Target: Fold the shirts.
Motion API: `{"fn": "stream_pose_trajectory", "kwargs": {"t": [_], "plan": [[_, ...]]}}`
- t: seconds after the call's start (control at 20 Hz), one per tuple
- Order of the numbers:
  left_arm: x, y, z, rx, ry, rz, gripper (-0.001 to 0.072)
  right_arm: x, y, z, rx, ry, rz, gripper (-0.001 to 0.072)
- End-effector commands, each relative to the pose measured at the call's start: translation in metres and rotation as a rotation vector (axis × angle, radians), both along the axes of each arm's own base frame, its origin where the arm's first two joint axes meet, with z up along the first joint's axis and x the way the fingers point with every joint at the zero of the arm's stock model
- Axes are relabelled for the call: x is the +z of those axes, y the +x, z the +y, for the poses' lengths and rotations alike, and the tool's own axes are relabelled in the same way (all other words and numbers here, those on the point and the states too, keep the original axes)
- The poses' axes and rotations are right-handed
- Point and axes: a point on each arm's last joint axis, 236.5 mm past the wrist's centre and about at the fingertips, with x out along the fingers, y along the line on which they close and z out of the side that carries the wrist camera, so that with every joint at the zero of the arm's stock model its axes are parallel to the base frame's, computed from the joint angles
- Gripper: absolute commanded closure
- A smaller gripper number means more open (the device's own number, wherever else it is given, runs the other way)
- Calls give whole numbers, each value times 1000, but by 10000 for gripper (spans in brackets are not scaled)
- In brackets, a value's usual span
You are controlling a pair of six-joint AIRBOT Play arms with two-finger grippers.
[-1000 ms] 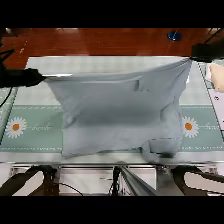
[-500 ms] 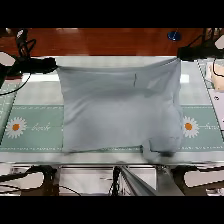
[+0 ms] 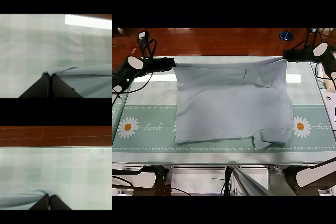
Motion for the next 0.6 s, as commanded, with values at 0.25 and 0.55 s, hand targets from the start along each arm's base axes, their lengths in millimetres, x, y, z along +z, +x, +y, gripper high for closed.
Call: {"fn": "stream_pose_trajectory", "kwargs": {"t": [0.25,0.55], "plan": [[-17,25,3,43,49,-81,687,-19,24,-12,-42,-23,-75,695],[-53,-54,-23,-162,-48,307,688,-29,-45,-10,82,-125,225,694]]}}
